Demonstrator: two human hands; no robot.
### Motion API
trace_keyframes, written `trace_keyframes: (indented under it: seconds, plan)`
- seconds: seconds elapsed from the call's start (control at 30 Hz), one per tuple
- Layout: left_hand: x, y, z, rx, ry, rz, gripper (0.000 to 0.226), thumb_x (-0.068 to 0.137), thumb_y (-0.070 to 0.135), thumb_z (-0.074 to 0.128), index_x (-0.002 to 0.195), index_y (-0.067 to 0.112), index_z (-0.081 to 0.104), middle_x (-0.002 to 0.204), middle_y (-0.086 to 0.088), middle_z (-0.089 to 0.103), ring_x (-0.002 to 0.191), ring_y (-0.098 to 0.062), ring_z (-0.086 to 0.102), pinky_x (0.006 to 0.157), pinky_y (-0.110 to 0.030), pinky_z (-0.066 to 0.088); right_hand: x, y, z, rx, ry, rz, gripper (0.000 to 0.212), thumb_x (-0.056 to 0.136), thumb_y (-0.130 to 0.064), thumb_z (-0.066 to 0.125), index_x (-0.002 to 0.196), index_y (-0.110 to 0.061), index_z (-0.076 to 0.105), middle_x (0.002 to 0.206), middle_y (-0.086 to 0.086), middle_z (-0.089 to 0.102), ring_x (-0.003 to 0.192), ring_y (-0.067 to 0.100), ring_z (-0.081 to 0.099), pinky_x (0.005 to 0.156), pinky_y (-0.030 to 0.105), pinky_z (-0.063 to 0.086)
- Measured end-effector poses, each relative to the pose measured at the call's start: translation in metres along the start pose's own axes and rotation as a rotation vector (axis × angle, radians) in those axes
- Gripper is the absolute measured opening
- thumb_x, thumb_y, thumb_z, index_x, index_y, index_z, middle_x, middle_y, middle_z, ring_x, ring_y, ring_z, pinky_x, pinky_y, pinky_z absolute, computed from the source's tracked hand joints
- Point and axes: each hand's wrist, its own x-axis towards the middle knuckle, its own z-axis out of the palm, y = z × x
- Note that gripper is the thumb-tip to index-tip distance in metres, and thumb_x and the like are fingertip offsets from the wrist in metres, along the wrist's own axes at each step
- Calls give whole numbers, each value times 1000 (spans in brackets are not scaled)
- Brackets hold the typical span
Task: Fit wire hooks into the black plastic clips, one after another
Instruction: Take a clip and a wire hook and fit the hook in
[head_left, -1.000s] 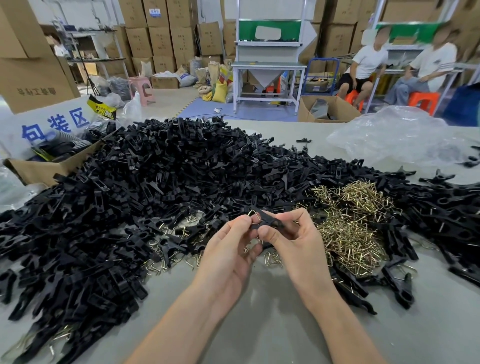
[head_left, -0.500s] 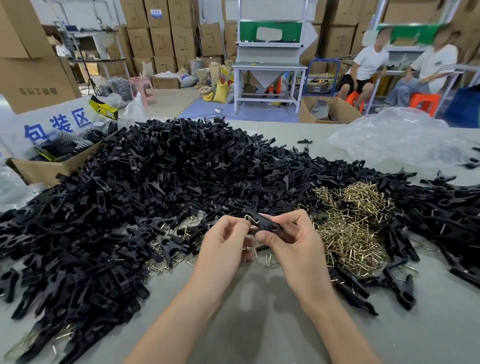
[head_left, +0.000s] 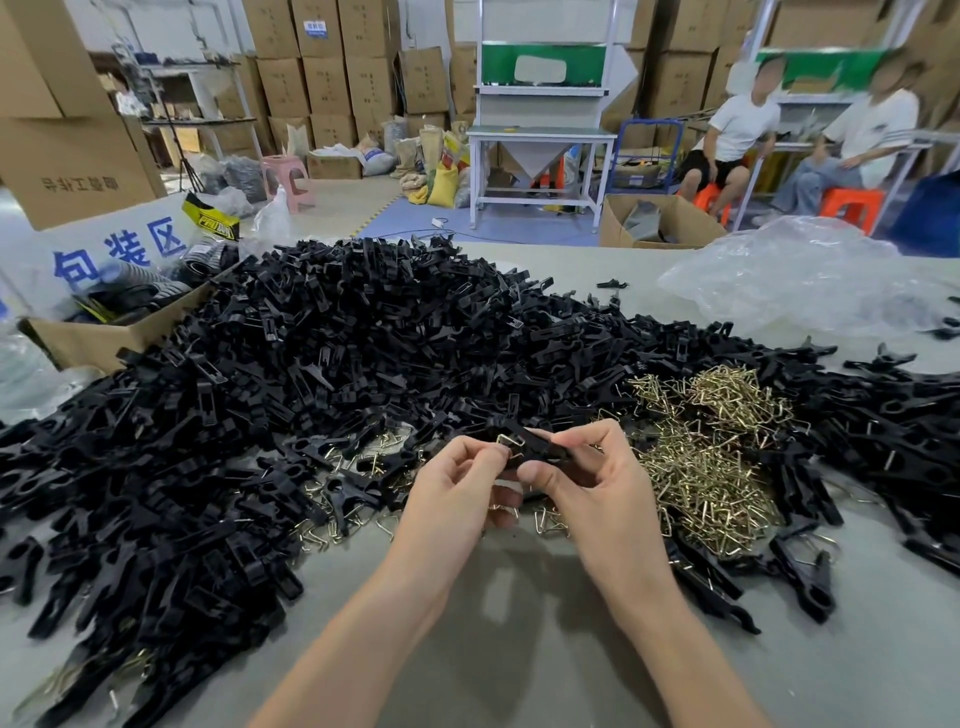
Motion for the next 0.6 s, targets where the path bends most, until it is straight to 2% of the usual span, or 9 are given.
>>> trace_keyframes:
  seconds: [0.1, 0.13, 0.2, 0.27, 0.33, 0.43, 0.5, 0.6]
  plan:
    - [-1, -2, -2, 193, -1, 89, 26, 102, 17, 50, 83, 20, 67, 74, 1, 71, 68, -18, 65, 59, -31, 52, -1, 3, -1, -49, -38, 8, 36, 81, -12, 83, 87, -38, 59, 105, -9, 78, 96, 14, 75, 88, 36, 56]
    - [-1, -4, -2, 268, 11, 130, 28, 102, 17, 48, 84, 22, 68, 75, 0, 71, 69, -18, 65, 63, -35, 54, -1, 4, -1, -71, -49, 8, 37, 81, -11, 83, 87, -38, 58, 105, -11, 77, 96, 13, 75, 89, 37, 56]
    - [-2, -6, -2, 323, 21, 159, 30, 103, 19, 47, 83, 23, 68, 74, 2, 70, 69, -16, 65, 65, -36, 53, -1, 6, -1, -113, -57, 4, 37, 82, -10, 82, 88, -38, 58, 104, -14, 77, 96, 9, 74, 88, 33, 57]
    - [-4, -5, 0, 261, -7, 124, 31, 103, 24, 47, 83, 20, 70, 72, 4, 69, 68, -14, 66, 59, -30, 53, -2, 7, -1, -153, -51, -5, 38, 84, -6, 80, 87, -38, 59, 103, -16, 77, 94, 6, 74, 82, 26, 59]
    - [-6, -4, 2, 181, -54, 89, 33, 102, 39, 49, 89, 18, 72, 76, 2, 70, 68, -16, 68, 57, -30, 54, -4, 6, -1, -175, -39, -16, 38, 87, -3, 75, 87, -37, 59, 103, -17, 76, 90, 6, 75, 74, 22, 60]
    - [-7, -4, 3, 223, -96, 89, 47, 91, 64, 54, 99, 21, 71, 85, 0, 74, 72, -27, 72, 61, -37, 58, -6, 4, -2, -278, -24, -61, 29, 88, -15, 76, 91, -38, 59, 97, -19, 76, 87, 4, 73, 74, 25, 58]
    - [-7, -4, 4, 256, -104, 86, 49, 88, 66, 57, 99, 20, 69, 85, -1, 75, 70, -27, 73, 63, -38, 59, -6, 3, -3, -327, -14, -94, 25, 87, -20, 78, 94, -38, 62, 92, -20, 75, 84, 2, 71, 71, 22, 55]
    - [-7, -3, 4, 286, -117, 81, 37, 93, 56, 57, 95, 21, 68, 81, 0, 75, 59, -17, 69, 56, -28, 56, -7, 3, -3, -326, -7, -100, 21, 86, -25, 77, 96, -39, 64, 93, -23, 74, 85, 1, 70, 69, 16, 53]
